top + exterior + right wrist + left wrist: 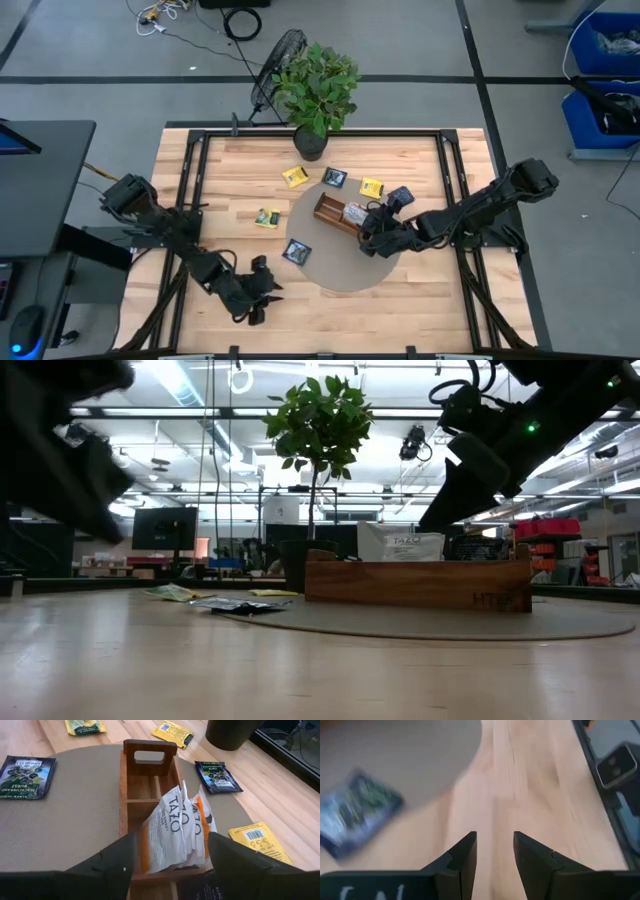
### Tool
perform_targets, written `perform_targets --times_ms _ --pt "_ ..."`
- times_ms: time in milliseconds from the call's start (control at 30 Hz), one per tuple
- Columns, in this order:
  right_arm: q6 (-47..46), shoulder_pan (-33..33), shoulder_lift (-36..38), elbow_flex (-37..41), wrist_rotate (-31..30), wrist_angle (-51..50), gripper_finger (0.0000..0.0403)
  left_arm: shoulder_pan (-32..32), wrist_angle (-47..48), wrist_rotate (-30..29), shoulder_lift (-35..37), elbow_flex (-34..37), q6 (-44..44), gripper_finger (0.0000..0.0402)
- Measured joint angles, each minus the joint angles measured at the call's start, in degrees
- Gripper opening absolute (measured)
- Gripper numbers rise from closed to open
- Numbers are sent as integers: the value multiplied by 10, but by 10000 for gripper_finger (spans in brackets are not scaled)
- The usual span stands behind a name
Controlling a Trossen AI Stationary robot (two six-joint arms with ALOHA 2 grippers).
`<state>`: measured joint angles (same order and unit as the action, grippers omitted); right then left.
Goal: Pick & Place Tea
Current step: Put the orange tea bag into the middle section of the wooden organizer
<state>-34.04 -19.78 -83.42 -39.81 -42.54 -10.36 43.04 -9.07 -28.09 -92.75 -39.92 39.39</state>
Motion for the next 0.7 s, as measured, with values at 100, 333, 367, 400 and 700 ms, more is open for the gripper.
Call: perform_targets --times_ms 100,333,367,400,700 --pt "0 -2 0 0 0 0 246 9 50 17 12 1 62 133" --pt "0 -10 12 0 1 -1 236 35 79 59 49 0 124 131" --pt "0 -12 15 0 0 -3 235 40 81 70 55 0 120 128" --pt "0 -14 18 0 0 -6 235 44 83 74 61 0 115 124" --pt "-5 -27 27 0 -1 -9 235 71 267 74 114 0 249 56"
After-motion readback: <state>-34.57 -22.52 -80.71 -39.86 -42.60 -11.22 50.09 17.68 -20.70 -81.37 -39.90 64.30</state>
